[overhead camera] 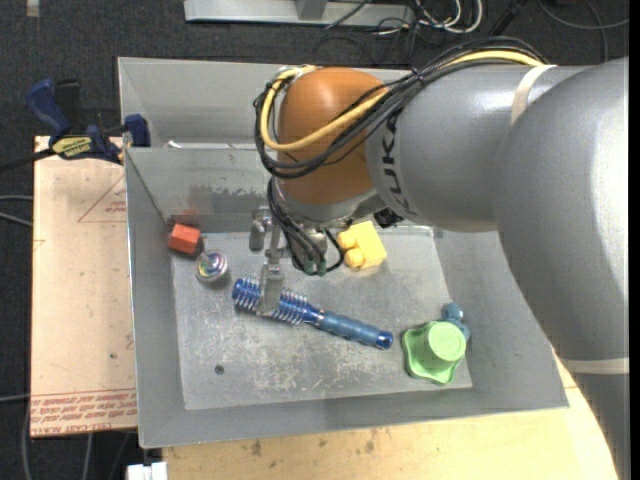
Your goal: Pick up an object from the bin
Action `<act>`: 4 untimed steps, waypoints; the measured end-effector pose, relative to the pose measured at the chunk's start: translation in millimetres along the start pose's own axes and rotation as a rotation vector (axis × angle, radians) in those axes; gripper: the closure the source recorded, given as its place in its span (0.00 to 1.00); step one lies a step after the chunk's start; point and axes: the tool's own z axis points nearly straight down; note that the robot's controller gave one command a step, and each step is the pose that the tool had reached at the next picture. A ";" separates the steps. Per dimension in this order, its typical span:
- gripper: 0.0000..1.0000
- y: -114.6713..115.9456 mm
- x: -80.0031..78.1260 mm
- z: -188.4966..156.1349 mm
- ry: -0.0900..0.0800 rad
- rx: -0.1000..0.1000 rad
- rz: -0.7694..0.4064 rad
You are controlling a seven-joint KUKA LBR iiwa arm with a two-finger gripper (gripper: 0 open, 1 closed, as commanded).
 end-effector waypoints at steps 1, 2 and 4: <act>0.00 11.3 38.2 75.6 -0.003 -0.001 -0.264; 0.00 8.3 1.1 84.7 -0.013 -0.001 -0.288; 1.00 3.8 -12.5 -50.3 -0.019 -0.001 -0.342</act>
Offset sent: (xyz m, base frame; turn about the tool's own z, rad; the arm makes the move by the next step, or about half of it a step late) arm -0.0370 0.0116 -0.0730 -0.2650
